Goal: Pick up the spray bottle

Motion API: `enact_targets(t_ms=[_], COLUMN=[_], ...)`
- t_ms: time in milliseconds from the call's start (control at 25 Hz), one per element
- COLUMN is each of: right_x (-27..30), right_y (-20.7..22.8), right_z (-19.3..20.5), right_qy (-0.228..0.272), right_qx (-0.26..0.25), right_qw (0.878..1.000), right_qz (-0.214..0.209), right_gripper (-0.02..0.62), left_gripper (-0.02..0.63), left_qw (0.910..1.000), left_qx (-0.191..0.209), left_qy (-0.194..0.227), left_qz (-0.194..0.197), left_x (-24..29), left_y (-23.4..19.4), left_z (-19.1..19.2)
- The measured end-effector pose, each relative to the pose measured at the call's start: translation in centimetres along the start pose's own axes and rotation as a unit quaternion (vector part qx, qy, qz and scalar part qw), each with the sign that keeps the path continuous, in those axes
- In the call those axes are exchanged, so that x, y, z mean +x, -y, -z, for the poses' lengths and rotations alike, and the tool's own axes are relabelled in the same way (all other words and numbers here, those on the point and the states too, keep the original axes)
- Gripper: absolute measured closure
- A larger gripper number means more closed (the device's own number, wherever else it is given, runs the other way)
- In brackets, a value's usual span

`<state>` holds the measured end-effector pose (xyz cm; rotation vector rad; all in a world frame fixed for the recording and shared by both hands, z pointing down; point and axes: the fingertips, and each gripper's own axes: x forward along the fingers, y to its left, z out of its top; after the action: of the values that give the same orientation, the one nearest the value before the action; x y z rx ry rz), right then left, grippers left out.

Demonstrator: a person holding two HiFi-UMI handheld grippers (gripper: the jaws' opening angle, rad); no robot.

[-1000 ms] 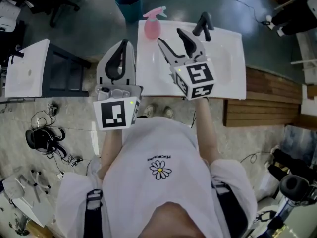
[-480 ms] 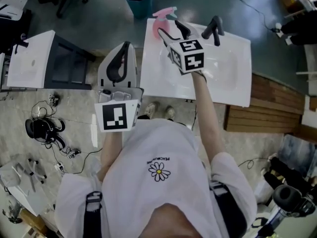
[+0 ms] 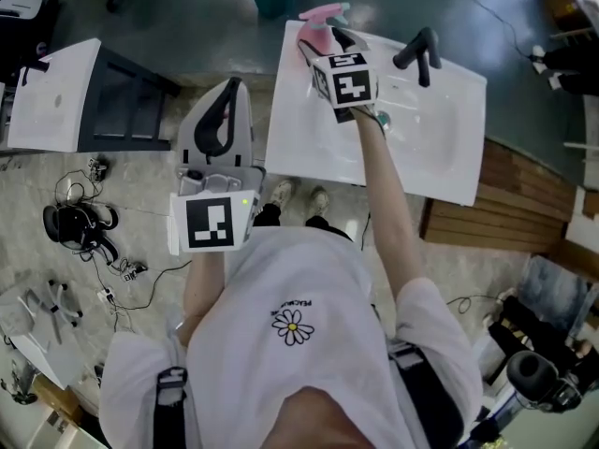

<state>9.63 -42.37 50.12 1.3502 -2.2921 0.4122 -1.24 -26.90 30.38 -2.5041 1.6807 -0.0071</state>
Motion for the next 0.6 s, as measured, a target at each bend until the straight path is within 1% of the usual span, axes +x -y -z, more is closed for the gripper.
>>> enact_targets(t_ms=[240, 360, 520, 600], right_x=[2.1, 3.0, 3.7, 3.8], right_y=[0.7, 0.6, 0.9, 1.1], right_z=[1.0, 1.2, 1.1, 0.9], right_qy=[-0.012, -0.011, -0.005, -0.010], right_qx=[0.017, 0.015, 0.019, 0.009], right_qw=[1.000, 1.000, 1.000, 1.000], right_qz=[0.007, 0.010, 0.021, 0.028], right_gripper=[0.305, 0.296, 0.296, 0.298], left_gripper=[0.588, 0.588, 0.588, 0.588], left_qw=[0.9999, 0.9997, 0.9995, 0.9993], left_qx=[-0.001, -0.001, 0.003, 0.005], left_qy=[-0.013, -0.015, -0.023, -0.027], left_qz=[-0.006, -0.017, -0.022, -0.025], left_x=[-0.3, -0.6, -1.0, -1.3], left_y=[-0.9, -1.6, -2.2, -2.5], left_z=[1.1, 1.5, 2.2, 2.5])
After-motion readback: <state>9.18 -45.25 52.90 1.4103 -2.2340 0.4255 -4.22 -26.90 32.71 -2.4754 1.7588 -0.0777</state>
